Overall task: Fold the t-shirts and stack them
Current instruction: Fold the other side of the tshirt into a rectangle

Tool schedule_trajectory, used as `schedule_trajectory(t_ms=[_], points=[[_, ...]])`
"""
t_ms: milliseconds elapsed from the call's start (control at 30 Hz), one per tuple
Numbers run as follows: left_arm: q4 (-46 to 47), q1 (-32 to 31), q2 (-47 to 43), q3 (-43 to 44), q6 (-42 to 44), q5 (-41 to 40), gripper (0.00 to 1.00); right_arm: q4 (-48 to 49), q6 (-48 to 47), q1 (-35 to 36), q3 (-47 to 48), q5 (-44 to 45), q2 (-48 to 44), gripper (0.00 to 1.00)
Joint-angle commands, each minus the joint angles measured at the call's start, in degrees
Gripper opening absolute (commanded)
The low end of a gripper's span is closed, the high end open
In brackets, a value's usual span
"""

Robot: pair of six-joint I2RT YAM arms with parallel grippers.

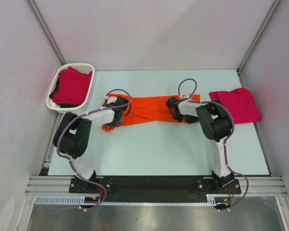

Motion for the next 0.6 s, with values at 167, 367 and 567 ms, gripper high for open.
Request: schedule_trajectory(t_ms=[167, 367, 567], points=[[-4.6, 3.7, -0.5, -1.1, -1.0, -4.8, 0.04, -1.8, 2.9, -0.5, 2.4, 2.6, 2.0, 0.01], [-2.9, 3.4, -5.0, -2.6, 0.6, -0.8, 0.96, -2.5, 4.5, 1.8, 2.0, 4.1, -1.3, 0.02], [-1.0, 2.6, -14.7, -6.8, 0.3, 1.3, 1.00, 1.5, 2.0, 4.4, -0.8, 3.0, -11.8, 0.05]])
